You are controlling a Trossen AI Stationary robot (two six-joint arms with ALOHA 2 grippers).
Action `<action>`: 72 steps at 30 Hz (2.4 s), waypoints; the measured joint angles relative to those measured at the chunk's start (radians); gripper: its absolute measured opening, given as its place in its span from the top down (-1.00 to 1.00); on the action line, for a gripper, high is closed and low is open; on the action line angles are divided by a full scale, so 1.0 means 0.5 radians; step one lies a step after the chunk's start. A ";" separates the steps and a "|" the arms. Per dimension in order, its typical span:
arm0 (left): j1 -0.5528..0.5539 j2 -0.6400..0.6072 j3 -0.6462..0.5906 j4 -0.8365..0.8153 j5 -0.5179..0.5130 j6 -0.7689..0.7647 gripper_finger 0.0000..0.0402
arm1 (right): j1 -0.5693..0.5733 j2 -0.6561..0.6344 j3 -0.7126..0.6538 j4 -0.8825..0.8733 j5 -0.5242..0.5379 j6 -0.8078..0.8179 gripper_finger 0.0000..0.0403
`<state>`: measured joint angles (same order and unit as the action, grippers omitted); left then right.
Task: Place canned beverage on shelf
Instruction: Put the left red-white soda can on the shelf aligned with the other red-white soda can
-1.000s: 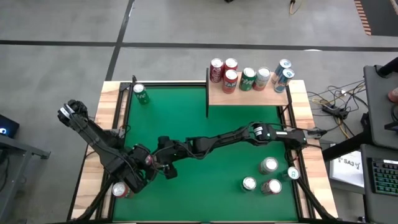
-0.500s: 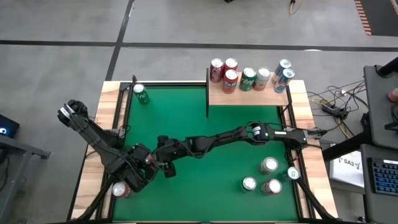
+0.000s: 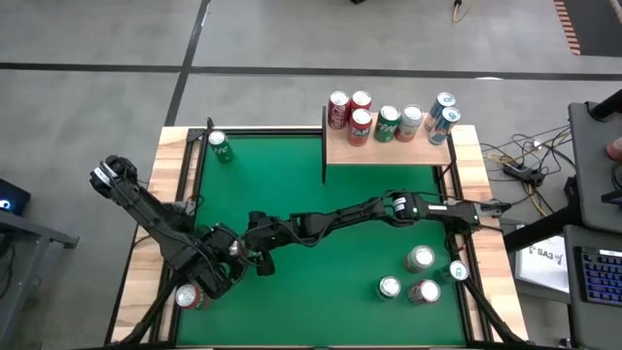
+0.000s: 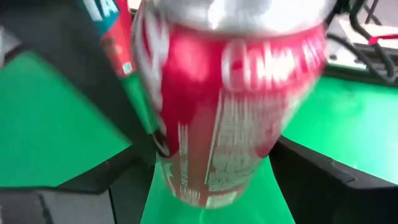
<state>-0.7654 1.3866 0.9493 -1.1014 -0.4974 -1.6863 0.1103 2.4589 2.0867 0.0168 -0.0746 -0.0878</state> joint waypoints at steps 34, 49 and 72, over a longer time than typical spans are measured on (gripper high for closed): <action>-0.235 -0.020 0.176 -0.329 -0.005 0.156 -0.83 | -0.077 -0.020 0.041 -0.632 -0.009 0.182 -0.70; -0.390 -0.020 0.175 -0.570 0.070 0.139 -0.84 | -0.069 -0.073 0.100 -0.271 -0.008 0.223 -0.77; -0.391 -0.018 0.169 -0.417 -0.119 0.138 -0.84 | -0.081 -0.085 0.067 -0.135 -0.022 0.227 -0.39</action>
<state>-0.9607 1.3777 1.0340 -1.3100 -0.5567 -1.6174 0.0698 2.4166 2.1204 -0.0509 -0.0856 0.0255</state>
